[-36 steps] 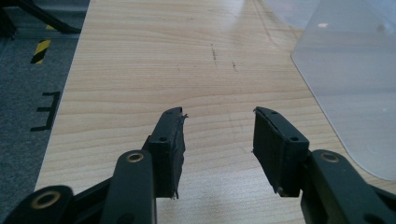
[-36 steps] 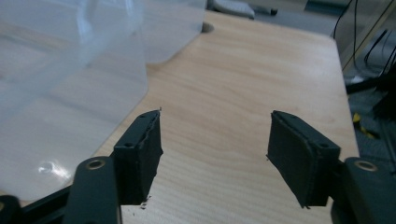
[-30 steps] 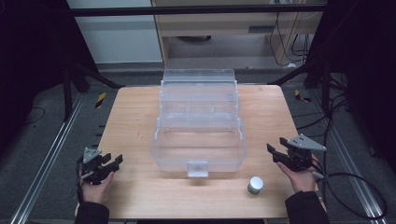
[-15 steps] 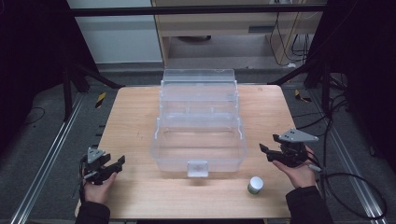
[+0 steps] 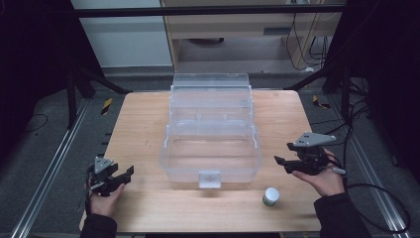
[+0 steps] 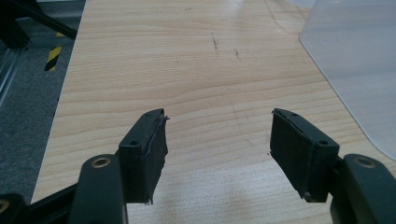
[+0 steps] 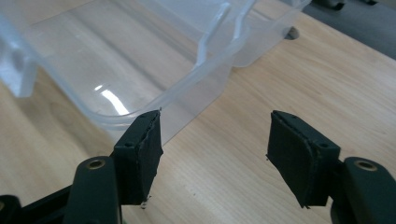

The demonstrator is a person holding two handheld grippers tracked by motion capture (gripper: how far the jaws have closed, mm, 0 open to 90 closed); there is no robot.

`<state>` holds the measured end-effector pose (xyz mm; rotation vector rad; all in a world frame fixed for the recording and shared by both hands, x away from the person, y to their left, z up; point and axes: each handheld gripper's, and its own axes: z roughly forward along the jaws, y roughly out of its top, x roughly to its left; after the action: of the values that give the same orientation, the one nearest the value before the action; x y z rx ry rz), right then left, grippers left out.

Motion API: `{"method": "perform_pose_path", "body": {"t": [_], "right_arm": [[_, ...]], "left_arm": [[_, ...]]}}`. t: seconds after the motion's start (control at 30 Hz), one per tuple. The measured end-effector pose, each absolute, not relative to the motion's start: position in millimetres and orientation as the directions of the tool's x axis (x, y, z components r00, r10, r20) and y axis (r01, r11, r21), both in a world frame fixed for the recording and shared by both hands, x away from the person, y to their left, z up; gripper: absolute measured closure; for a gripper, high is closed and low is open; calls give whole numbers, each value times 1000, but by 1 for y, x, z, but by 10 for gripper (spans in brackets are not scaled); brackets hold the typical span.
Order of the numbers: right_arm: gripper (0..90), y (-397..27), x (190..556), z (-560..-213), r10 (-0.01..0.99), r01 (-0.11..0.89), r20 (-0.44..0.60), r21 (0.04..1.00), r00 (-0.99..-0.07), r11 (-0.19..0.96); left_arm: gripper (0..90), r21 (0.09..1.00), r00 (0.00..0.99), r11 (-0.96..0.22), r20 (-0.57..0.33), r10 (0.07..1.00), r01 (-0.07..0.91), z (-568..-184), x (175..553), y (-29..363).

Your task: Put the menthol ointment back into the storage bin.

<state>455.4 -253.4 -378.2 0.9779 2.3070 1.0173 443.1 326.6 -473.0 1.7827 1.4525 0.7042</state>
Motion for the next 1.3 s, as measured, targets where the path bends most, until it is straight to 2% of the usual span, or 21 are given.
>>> {"method": "perform_pose_path", "body": {"t": [0.33,0.43,0.67,0.7,1.03,1.3], "right_arm": [[307,-242,457,-369,637,397,-138,678,-758,619],[289,-237,458,-368,597,392,-120,649,-794,652],[284,-224,451,-376,478,350,-106,546,-872,761],[283,-221,449,-378,446,339,-100,509,-890,791],[293,-212,443,-384,371,307,-78,418,-926,855],[356,-205,438,-396,295,260,-63,322,-953,910]], "left_arm": [[352,803,222,-113,-25,975,585,-474,444,326],[349,801,227,-116,-25,974,587,-474,444,326],[346,799,232,-125,-18,973,588,-474,444,325],[346,801,232,-124,-19,973,586,-474,444,324],[345,799,235,-129,-17,972,587,-474,444,323],[344,797,239,-134,-13,971,589,-474,444,323]]}}
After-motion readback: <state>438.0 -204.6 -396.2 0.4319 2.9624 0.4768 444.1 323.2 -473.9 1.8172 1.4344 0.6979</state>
